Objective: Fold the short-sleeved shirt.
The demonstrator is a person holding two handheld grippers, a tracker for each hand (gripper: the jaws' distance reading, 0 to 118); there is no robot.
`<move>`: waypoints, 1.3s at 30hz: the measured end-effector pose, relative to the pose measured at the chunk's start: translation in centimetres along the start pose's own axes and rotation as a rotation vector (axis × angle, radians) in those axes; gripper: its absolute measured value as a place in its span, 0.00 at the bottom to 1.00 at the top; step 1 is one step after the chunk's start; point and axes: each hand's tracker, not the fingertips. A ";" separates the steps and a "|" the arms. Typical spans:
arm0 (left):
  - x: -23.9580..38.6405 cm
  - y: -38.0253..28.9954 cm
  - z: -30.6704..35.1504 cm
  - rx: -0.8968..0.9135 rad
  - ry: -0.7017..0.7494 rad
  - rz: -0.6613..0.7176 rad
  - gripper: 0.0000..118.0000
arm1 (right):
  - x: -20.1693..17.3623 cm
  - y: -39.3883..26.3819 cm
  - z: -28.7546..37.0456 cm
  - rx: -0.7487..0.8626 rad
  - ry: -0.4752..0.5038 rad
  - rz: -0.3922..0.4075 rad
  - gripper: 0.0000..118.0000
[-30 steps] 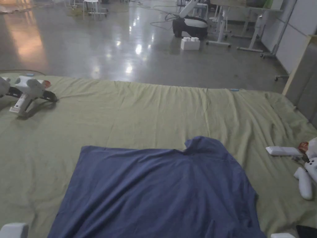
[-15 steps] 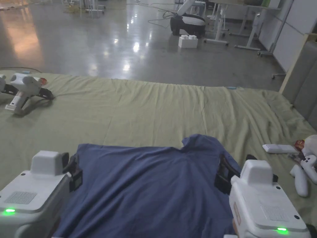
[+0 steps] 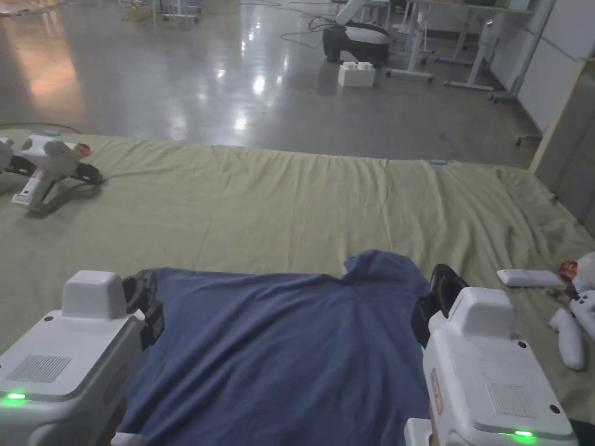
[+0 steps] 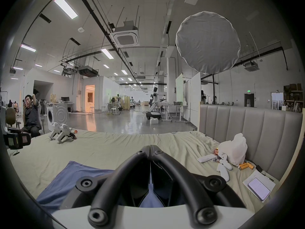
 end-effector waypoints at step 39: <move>-9.4 -16.0 -1.1 -0.847 0.114 0.106 0.09 | -0.7 -5.7 -0.2 -0.246 0.085 -0.007 0.00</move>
